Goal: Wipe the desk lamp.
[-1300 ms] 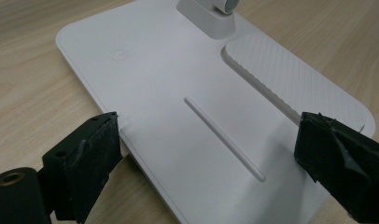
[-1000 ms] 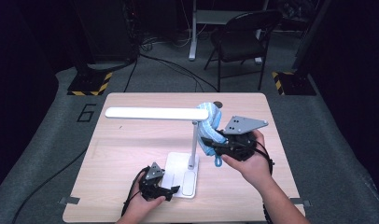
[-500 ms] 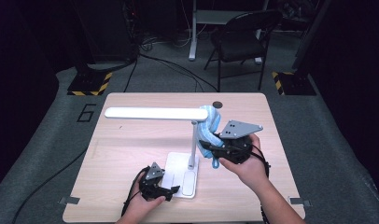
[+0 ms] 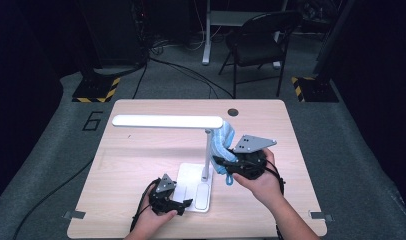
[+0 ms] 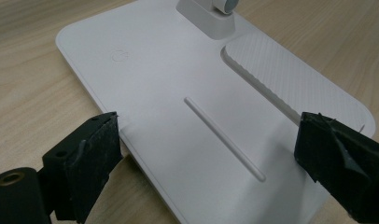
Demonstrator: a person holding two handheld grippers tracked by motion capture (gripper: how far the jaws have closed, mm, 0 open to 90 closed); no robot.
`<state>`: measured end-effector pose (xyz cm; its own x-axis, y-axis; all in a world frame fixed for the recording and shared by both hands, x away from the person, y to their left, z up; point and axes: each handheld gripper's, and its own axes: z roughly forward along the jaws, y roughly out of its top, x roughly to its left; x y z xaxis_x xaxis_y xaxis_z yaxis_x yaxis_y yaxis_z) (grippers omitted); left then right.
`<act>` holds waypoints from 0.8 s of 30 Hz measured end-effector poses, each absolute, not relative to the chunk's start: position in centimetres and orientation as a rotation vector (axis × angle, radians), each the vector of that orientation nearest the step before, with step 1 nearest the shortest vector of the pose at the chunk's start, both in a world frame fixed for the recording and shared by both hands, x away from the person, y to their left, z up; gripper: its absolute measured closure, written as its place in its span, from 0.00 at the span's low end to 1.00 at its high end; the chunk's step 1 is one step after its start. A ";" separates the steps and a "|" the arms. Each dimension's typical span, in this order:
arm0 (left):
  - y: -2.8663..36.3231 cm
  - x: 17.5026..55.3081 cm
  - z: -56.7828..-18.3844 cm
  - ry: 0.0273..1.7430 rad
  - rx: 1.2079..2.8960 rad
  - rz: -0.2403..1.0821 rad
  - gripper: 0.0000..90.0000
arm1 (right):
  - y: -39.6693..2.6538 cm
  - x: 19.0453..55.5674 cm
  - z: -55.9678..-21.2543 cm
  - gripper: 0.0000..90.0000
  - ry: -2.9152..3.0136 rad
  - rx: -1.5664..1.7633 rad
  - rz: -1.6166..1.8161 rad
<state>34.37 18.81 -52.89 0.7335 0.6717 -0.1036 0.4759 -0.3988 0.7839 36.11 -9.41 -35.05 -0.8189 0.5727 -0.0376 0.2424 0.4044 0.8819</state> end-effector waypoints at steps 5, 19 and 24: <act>18.8 34.4 -52.9 0.869 2.067 0.286 0.08 | -9.3 36.1 -35.8 0.73 2.330 0.720 1.383; 18.8 34.4 -52.8 0.898 2.064 0.283 0.08 | -9.0 37.1 -37.0 0.73 2.309 0.748 1.394; 18.8 34.5 -52.9 0.897 2.062 0.300 0.08 | -8.9 37.5 -37.1 0.73 2.294 0.774 1.405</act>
<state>34.49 18.79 -52.88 0.7144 0.6917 -0.1059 0.4892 -0.3854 0.7824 37.46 -8.87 -37.14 -0.7934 0.6087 -0.0052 0.2718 0.3620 0.8917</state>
